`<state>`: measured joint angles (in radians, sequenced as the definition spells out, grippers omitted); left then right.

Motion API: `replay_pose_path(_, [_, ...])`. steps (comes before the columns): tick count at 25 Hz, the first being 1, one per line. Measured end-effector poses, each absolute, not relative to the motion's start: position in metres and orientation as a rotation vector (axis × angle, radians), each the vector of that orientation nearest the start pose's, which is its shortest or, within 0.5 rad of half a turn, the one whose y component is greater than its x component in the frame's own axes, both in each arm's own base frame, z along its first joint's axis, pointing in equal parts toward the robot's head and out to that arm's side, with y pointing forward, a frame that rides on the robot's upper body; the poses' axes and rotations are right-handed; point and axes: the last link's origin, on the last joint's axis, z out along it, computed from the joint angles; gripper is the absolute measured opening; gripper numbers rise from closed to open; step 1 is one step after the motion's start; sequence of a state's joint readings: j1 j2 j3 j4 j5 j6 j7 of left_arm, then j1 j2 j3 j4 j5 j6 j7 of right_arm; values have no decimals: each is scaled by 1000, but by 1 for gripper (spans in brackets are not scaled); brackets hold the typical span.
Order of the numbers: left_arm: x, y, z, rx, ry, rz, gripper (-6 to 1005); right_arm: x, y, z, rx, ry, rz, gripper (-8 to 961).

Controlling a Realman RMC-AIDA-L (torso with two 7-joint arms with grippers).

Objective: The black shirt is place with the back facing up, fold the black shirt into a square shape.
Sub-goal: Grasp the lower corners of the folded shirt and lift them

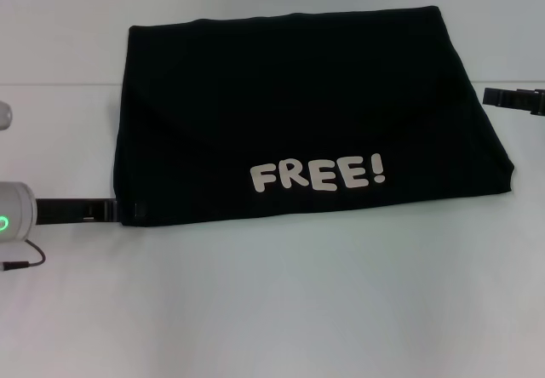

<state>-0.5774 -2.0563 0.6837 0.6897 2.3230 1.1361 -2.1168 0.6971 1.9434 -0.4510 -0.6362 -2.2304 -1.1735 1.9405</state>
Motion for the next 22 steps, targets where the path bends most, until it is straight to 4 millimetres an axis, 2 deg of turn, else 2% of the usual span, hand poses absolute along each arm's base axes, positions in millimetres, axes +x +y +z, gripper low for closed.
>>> replay_pose_path(7, [-322, 372, 11, -2186, -1439, -269, 206, 294, 422, 87, -2129, 1198, 534, 778])
replay_pose_path(12, [-322, 372, 13, -2191, -1426, -264, 5, 296, 421, 86, -2131, 1206, 510, 778])
replay_pose_path(22, [-322, 371, 28, -2219, -1403, -257, -2, 321, 413, 81, -2078, 1373, 187, 778])
